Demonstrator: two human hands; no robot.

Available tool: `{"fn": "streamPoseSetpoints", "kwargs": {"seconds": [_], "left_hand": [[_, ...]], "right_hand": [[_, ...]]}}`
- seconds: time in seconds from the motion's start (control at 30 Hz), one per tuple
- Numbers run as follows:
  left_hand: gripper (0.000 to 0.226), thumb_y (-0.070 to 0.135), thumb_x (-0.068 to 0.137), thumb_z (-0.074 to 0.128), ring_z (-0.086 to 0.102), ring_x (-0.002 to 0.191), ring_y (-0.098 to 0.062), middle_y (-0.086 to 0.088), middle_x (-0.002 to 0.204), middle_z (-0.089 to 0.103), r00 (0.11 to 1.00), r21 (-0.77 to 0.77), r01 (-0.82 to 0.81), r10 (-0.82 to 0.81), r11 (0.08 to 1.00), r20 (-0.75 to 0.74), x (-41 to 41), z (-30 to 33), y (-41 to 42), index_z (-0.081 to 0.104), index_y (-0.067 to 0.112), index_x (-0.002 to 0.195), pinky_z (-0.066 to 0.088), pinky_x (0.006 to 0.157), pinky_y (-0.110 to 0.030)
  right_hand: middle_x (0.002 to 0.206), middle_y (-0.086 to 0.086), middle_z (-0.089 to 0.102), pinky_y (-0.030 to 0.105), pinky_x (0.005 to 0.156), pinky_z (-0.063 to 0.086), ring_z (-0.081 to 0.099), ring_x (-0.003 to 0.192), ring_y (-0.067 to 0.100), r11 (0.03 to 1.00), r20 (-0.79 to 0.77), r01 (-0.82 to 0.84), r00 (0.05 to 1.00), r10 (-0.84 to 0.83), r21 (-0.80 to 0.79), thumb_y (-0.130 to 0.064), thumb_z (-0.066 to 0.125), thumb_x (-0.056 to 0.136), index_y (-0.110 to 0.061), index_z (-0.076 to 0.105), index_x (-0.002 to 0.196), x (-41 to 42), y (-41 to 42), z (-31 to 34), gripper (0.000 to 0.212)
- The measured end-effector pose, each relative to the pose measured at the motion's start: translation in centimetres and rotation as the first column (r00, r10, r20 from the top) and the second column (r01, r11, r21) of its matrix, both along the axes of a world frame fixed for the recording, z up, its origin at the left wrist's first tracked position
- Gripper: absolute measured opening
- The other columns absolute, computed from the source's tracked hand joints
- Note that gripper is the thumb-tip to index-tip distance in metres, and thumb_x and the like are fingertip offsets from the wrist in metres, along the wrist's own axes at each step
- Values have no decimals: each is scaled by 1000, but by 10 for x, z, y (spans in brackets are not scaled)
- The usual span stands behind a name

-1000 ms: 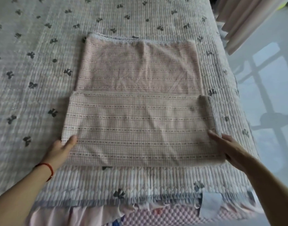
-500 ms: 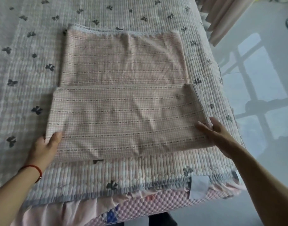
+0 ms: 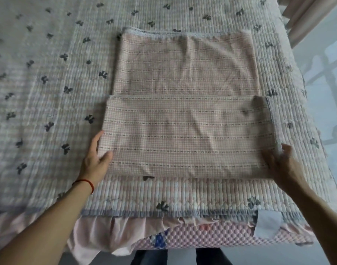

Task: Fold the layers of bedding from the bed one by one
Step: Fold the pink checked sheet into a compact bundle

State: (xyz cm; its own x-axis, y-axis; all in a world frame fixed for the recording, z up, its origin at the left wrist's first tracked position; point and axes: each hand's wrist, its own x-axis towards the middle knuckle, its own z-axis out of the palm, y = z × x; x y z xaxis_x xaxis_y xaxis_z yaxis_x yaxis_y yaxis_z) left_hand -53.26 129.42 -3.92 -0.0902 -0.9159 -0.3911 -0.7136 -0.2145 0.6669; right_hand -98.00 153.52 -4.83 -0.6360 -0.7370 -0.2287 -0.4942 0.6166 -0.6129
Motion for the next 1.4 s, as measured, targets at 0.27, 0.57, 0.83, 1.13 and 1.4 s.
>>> {"fn": "streamPoseSetpoints", "kwargs": {"seconds": [0.27, 0.57, 0.83, 1.13, 1.4], "left_hand": [[61, 15, 101, 55, 52, 80, 4, 20, 125, 52, 998, -47, -55, 55, 997, -12, 10, 6, 28, 33, 45, 150, 45, 77, -31], [71, 26, 94, 67, 56, 101, -29, -10, 139, 55, 985, 165, -153, 136, 974, 110, 71, 35, 98, 28, 49, 149, 47, 82, -44], [77, 22, 81, 82, 58, 117, -30, -2, 128, 56, 961, 275, -274, 252, 922, 113, 94, 88, 105, 40, 50, 139, 49, 96, -47], [28, -2, 88, 67, 71, 77, -12, -10, 98, 73, 899, 243, -205, 280, 948, -337, 11, 185, -75, 71, 18, 108, 59, 63, -23], [12, 0, 97, 59, 69, 57, -7, -1, 67, 73, 831, 279, -219, 329, 935, -449, -84, 133, -245, 65, 8, 91, 57, 56, -18]], "right_hand": [[83, 23, 58, 37, 58, 35, 52, 65, 29, 966, -19, 194, 981, -194, 168, -37, 59, 101, 0, 42, 100, 10, 14, -5, 40], [85, 17, 62, 40, 72, 39, 55, 80, 32, 867, 123, 215, 946, -299, 450, -68, 58, 81, -6, 52, 92, 58, 82, 53, 63], [91, 13, 64, 37, 61, 53, 65, 76, 27, 811, 317, 341, 793, -520, 476, -72, 75, 42, -11, 56, 119, 76, 104, 114, 101], [123, 16, 66, 38, 75, 59, 67, 107, 31, 883, 503, 453, 796, -337, -125, -36, 77, 75, -19, 57, 129, -13, -30, 200, 60], [115, 18, 72, 32, 85, 56, 69, 100, 25, 880, 494, 389, 841, -219, -272, -16, 83, 81, -10, 72, 118, -118, -195, 109, 39]]}}
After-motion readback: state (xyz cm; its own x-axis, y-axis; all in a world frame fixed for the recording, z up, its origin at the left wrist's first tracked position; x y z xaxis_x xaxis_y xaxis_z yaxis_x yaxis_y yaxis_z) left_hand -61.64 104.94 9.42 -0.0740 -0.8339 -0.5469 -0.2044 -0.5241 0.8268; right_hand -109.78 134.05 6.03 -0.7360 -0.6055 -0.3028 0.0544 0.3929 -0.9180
